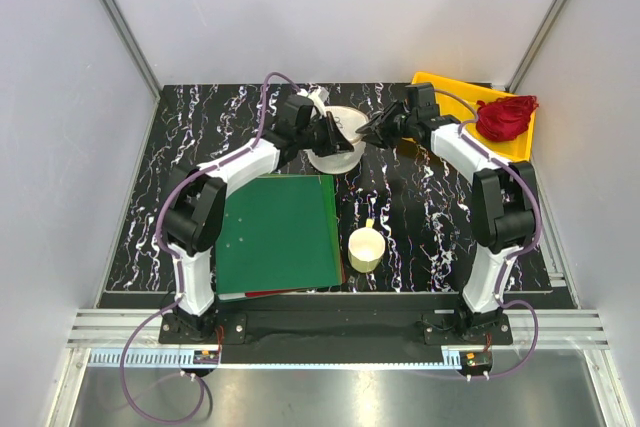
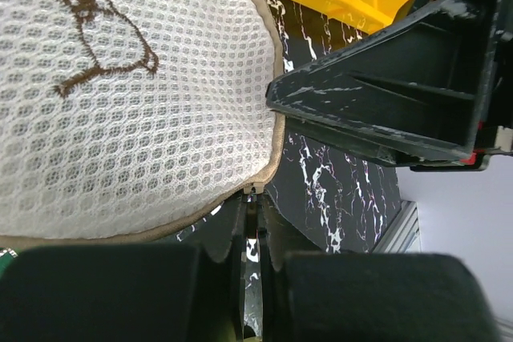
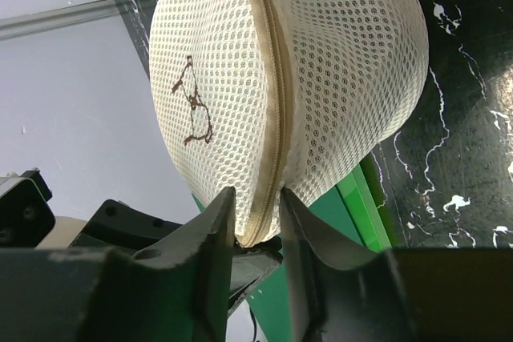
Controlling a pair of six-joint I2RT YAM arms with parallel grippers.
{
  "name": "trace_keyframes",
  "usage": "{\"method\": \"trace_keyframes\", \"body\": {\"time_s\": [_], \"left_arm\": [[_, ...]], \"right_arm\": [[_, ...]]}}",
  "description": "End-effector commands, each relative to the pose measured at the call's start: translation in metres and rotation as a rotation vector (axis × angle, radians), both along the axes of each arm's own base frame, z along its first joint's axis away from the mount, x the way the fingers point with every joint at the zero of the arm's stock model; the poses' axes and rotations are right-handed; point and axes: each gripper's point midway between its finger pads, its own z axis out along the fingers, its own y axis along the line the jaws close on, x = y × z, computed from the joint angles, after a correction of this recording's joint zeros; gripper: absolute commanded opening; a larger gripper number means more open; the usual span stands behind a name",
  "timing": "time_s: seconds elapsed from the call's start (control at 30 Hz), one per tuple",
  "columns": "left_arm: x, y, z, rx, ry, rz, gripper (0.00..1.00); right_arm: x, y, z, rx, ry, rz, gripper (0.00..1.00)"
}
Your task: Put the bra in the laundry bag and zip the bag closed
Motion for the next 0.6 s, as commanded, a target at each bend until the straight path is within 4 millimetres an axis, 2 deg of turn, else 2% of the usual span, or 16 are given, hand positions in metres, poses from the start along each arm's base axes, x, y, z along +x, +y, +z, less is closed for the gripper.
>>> {"method": "trace_keyframes", "body": {"time_s": [0.0,0.1,0.23,0.3,0.37,0.4,0.47,0.5,0.57], "left_arm": [[0.008,-0.014,0.033,-0.068,-0.082,-0.031,0.0],[0.008,-0.014,0.033,-0.069,-0.083,-0.036,0.0],[0.008,-0.013,0.033,-0.062,-0.085,-0.04,0.0],[0.007,-0.007,0.029,-0.051,-0.076,-0.031,0.0],[0.012,0.008,0.029,-0.044,-0.074,-0.004,0.0],[0.017,0.023,0.022,-0.035,-0.06,0.025,0.0],[0.023,0.042,0.026,-0.021,-0.082,0.053,0.0],[0.03,0.061,0.022,-0.002,-0.07,0.088,0.0],[0.032,0.081,0.018,0.029,-0.064,0.112,0.0]], "right_arm": [[0.008,0.013,0.011,0.056,-0.03,0.012,0.35],[0.009,0.015,0.008,0.071,-0.021,0.023,0.27],[0.013,0.015,0.005,0.066,-0.028,0.017,0.01],[0.018,0.012,0.004,0.049,-0.038,0.009,0.0],[0.027,0.006,0.004,0.035,-0.064,0.015,0.0],[0.028,0.005,0.005,0.04,-0.07,0.03,0.0],[0.037,0.0,0.004,0.032,-0.095,0.05,0.0],[0.038,0.002,0.005,0.038,-0.102,0.074,0.0],[0.047,0.0,0.004,0.038,-0.119,0.097,0.0]]}}
